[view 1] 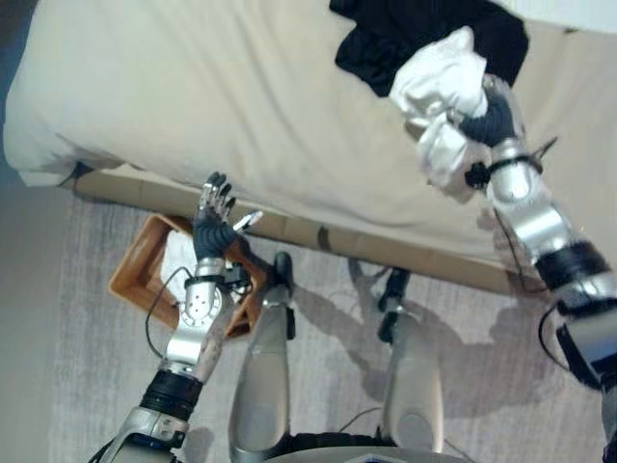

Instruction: Pick up clothes into the bucket

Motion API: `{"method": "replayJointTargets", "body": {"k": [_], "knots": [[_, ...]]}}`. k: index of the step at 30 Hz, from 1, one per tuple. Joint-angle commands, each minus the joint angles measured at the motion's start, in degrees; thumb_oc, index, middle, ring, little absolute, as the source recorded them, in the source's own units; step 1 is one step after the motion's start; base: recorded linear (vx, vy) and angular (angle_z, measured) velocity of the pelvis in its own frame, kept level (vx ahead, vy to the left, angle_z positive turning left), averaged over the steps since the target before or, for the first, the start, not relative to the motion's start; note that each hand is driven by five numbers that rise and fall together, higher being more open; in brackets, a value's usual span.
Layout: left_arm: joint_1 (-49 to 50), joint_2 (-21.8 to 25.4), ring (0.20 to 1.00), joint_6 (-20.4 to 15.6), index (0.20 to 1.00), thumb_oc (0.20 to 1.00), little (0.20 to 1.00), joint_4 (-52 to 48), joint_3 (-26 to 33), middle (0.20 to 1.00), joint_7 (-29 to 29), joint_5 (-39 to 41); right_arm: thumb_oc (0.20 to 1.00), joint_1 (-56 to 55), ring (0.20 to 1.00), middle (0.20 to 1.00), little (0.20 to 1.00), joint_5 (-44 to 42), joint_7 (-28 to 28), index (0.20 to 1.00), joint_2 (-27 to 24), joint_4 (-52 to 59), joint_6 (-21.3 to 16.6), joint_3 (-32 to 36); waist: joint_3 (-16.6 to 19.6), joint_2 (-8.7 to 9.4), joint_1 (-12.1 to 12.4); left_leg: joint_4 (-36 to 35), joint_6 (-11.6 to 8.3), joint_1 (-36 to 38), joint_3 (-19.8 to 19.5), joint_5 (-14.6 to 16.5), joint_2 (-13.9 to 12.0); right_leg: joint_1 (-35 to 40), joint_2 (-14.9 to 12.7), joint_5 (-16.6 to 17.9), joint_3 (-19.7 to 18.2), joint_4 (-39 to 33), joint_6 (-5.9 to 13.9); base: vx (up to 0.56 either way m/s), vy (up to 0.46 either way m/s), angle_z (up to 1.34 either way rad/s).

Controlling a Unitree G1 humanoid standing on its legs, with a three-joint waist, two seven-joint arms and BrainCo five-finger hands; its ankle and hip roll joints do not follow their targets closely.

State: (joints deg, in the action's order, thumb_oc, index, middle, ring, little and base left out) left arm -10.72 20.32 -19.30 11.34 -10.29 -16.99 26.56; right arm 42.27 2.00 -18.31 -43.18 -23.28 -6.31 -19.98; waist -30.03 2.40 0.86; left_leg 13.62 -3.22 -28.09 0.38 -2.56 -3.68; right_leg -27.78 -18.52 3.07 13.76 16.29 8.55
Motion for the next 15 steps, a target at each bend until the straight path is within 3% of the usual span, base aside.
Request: {"method": "replayJointTargets", "body": {"k": [1,7,11,15], "knots": [[-0.4,2.3,1.000,-0.8,1.000,1.000,1.000,0.4,2.1,1.000,-1.2,-8.7,0.200,-1.1,0.200,0.200,0.200,-3.2,1.9,0.200,-0.5,4.4,-5.6,5.8,0.2,2.51,-0.2,-1.3,-1.97,4.5,0.1,0.8,-1.3,8.6,-2.3,3.1,1.4,-3.7,4.62,0.10,-0.053,-0.03],[-0.3,5.0,1.000,0.3,1.000,1.000,1.000,2.5,2.6,1.000,-1.0,-14.5,0.200,-5.2,0.200,0.200,0.200,-6.9,8.4,0.200,-0.8,12.8,-7.2,4.9,5.2,4.08,-0.6,-4.5,-2.43,11.6,0.9,0.9,-2.5,16.0,-0.5,3.3,1.8,-8.4,4.78,0.13,-0.052,-0.10],[0.2,6.5,1.000,0.5,1.000,1.000,1.000,2.0,2.8,1.000,1.3,-16.6,0.200,-6.5,0.200,0.200,0.200,-17.5,16.0,0.200,-1.6,18.4,-8.2,3.5,10.1,5.00,-1.1,-6.6,-3.03,16.6,1.8,1.1,-3.1,21.0,1.3,3.5,2.2,-12.6,4.82,0.13,-0.047,-0.06],[0.0,8.3,1.000,0.7,1.000,1.000,1.000,1.2,1.2,1.000,4.7,-17.7,0.200,-6.6,0.200,0.200,0.200,-24.7,19.9,0.200,-1.3,20.6,-8.2,2.5,14.2,5.23,-1.3,-9.4,-3.19,21.2,3.3,1.0,-3.9,24.5,2.7,4.2,1.9,-15.8,4.87,0.11,-0.029,-0.15]]}}
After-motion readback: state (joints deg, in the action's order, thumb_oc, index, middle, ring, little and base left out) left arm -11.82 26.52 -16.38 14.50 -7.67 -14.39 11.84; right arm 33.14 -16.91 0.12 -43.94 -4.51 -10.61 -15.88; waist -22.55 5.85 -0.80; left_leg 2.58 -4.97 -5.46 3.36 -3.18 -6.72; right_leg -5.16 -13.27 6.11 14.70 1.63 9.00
